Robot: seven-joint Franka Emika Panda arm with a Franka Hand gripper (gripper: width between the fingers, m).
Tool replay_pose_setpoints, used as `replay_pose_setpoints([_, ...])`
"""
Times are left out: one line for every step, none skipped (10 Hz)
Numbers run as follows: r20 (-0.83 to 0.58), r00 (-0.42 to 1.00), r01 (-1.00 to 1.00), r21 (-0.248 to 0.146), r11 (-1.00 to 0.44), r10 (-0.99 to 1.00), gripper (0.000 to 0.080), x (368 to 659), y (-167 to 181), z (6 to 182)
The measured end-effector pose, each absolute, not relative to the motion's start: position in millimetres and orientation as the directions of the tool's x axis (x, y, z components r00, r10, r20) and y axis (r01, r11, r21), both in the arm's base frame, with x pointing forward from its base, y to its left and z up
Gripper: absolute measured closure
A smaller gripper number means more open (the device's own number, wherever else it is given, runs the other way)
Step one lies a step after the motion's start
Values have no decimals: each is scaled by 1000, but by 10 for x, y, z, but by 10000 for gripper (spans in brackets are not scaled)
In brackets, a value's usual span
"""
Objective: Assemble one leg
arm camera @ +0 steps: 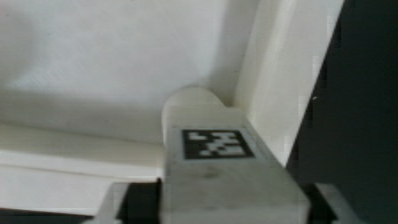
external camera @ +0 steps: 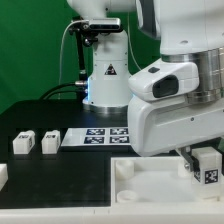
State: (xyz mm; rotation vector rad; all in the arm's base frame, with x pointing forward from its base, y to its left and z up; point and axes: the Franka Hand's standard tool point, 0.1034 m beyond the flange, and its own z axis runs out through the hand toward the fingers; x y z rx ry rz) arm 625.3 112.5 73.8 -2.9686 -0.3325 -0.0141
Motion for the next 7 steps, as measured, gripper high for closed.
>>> replay_pose_setpoints([26, 975, 220, -151, -964, 219, 504, 6253, 1120, 737])
replay_pose_setpoints([21, 983, 184, -152, -971, 183, 504, 6255, 1119, 738])
replay_pose_setpoints([11, 993, 118, -152, -981, 118, 504, 6258, 1120, 740])
replay_pose_setpoints([-1, 1000, 30, -151, -988, 30, 504, 6264, 1120, 745])
replay_pose_setpoints([-14, 998, -67, -164, -984, -66, 504, 6276, 1108, 743])
replay_pose_setpoints([-34, 982, -190, -181, -965, -187, 504, 6290, 1097, 731])
replay_pose_setpoints([-59, 954, -301, -197, -933, -295, 504, 6297, 1079, 729])
